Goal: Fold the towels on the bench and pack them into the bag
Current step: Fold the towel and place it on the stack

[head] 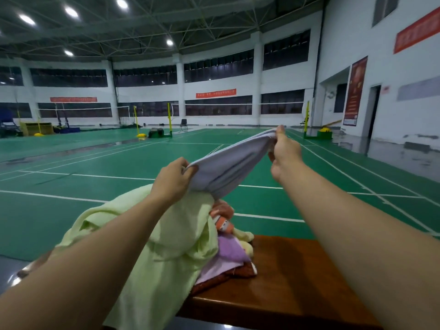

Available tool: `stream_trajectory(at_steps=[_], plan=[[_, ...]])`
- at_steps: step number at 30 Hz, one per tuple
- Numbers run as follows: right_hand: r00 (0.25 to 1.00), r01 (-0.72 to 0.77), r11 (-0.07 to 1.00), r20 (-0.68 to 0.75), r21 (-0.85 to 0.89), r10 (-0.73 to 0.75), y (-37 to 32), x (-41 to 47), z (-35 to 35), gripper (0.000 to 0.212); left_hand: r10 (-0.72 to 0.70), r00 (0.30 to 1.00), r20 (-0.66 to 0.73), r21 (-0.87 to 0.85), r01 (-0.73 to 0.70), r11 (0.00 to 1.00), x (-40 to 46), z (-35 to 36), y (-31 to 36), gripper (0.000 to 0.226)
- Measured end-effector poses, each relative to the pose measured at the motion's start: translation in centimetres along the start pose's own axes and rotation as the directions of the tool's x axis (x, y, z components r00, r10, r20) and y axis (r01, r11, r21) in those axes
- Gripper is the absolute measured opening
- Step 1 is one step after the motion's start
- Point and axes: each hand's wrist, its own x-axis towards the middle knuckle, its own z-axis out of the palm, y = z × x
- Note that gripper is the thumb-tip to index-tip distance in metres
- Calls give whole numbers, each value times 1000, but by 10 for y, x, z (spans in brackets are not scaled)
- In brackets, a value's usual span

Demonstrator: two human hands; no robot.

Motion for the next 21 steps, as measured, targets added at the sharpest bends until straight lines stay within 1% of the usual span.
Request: stream_trajectory(at_steps=[1, 3, 6, 9, 11, 12, 14, 16, 17, 18, 19, 21], plan=[[999, 18, 1000, -29, -20, -18, -9, 3, -16, 31, 44, 999, -21, -23, -44, 999, 2, 8, 14, 33], [989, 57, 998, -132, -40, -62, -26, 8, -48, 29, 118, 992, -37, -44, -120, 992, 5, 21, 43, 39], [942, 79, 994, -321, -71, -97, -49, 11, -95, 29, 150, 988, -47, -92, -154, 984, 11, 42, 71, 38], [865, 90, 993, -488, -74, -115, -71, 9, -140, 36, 85, 991, -105, -170, -102, 980, 16, 55, 86, 37], [833, 113, 988, -533, -101, -150, -83, 8, -167, 41, 2, 993, -116, -177, -23, 984, 17, 60, 91, 39], [821, 131, 982, -541, -133, -183, -89, 6, -178, 43, -63, 992, -109, -171, 44, 984, 17, 61, 92, 39], [815, 157, 955, -513, -252, -269, -99, 3, -197, 44, -177, 982, -69, -178, 163, 970, 20, 64, 89, 36], [837, 174, 901, -422, -398, -349, -103, 3, -210, 48, -265, 964, 26, -169, 266, 949, 21, 70, 88, 31], [851, 187, 868, -366, -460, -377, -103, 2, -213, 49, -290, 953, 86, -141, 300, 943, 20, 74, 92, 42], [872, 189, 841, -307, -508, -381, -101, 2, -215, 46, -287, 948, 136, -118, 304, 945, 17, 80, 99, 52], [896, 187, 817, -246, -546, -369, -98, 2, -215, 38, -255, 951, 173, -131, 279, 951, 12, 87, 109, 56], [937, 190, 766, -120, -614, -329, -89, 4, -215, 19, -127, 954, 270, -268, 202, 942, -3, 101, 137, 46]])
